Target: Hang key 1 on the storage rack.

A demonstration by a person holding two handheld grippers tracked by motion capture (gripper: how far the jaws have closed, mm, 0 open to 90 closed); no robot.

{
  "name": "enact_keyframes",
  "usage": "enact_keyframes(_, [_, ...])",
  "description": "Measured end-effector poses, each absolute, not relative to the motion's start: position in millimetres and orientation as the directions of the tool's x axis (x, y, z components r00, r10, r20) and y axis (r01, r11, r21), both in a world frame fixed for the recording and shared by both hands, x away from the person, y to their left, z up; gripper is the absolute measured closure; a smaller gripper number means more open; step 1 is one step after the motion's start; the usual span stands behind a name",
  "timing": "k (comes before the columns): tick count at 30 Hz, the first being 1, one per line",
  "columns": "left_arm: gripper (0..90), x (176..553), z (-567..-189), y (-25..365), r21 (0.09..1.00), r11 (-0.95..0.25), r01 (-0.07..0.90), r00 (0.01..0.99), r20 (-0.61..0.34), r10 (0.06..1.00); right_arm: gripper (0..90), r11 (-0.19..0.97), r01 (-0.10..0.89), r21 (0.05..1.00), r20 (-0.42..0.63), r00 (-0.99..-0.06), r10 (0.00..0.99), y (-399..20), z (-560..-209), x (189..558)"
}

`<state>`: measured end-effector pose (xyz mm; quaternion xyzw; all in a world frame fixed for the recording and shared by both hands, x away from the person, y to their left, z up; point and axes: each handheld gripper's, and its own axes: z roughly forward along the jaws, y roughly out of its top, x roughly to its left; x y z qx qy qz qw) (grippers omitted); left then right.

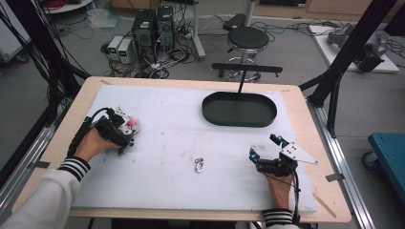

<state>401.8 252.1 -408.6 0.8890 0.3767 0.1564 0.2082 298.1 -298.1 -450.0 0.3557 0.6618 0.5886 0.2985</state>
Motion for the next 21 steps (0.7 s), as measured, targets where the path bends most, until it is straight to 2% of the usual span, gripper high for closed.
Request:
enact_keyframes(3, [24.8,402.2,-408.5,253.3,0.489,-0.624,0.61,0.667,0.107,0.737,0.7,0.051,0.13,0.99,0.032,-0.57,0.821,-297.8,-449.9,297.4])
enact_keyframes(11, [34.6,402.8,-408.1,253.8,0.489,-0.625,0.608,0.662,0.122,0.739,0.7,0.05,0.133,0.99,0.034,-0.567,0.823,-297.4,-449.9,297.0])
enact_keyframes(21, [38.4,402.5,-405.1,257.0,0.506,-0.612,0.607,0.665,0.097,0.74,0.7,0.056,0.132,0.99,0.029,-0.567,0.823,-296.4,-449.9,296.7])
